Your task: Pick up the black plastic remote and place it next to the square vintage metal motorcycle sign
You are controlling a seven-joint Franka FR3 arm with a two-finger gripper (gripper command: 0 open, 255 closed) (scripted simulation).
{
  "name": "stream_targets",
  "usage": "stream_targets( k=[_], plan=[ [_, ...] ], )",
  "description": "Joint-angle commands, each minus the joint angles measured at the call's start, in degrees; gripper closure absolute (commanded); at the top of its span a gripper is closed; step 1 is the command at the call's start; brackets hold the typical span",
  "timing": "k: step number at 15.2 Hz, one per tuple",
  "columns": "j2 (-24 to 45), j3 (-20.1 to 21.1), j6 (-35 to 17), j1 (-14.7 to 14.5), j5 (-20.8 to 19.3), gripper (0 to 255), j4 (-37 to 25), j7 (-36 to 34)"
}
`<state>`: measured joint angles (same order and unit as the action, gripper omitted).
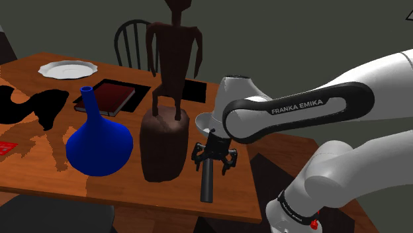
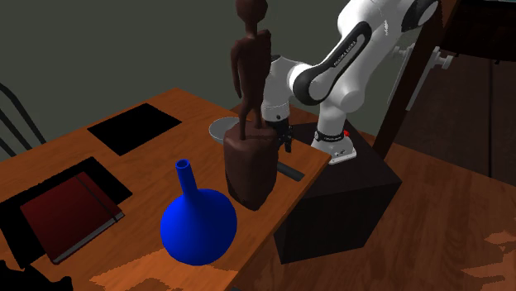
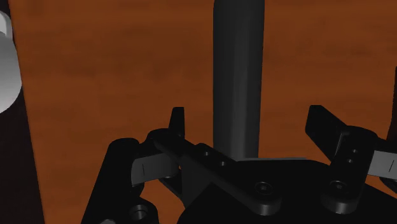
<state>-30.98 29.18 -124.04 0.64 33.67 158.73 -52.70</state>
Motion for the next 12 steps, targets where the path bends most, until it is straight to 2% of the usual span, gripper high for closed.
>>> stream_targets(
  k=[1, 5, 12],
  plan=[
    [1.5, 0.9, -2.4, -0.3, 1.1, 0, 0.7, -0.2],
    [4.9, 2.7, -7.3, -0.7, 2.7, 0, 2.1, 0.3],
    [4.9, 2.7, -7.3, -0.7, 2.7, 0, 2.1, 0.3]
  ],
)
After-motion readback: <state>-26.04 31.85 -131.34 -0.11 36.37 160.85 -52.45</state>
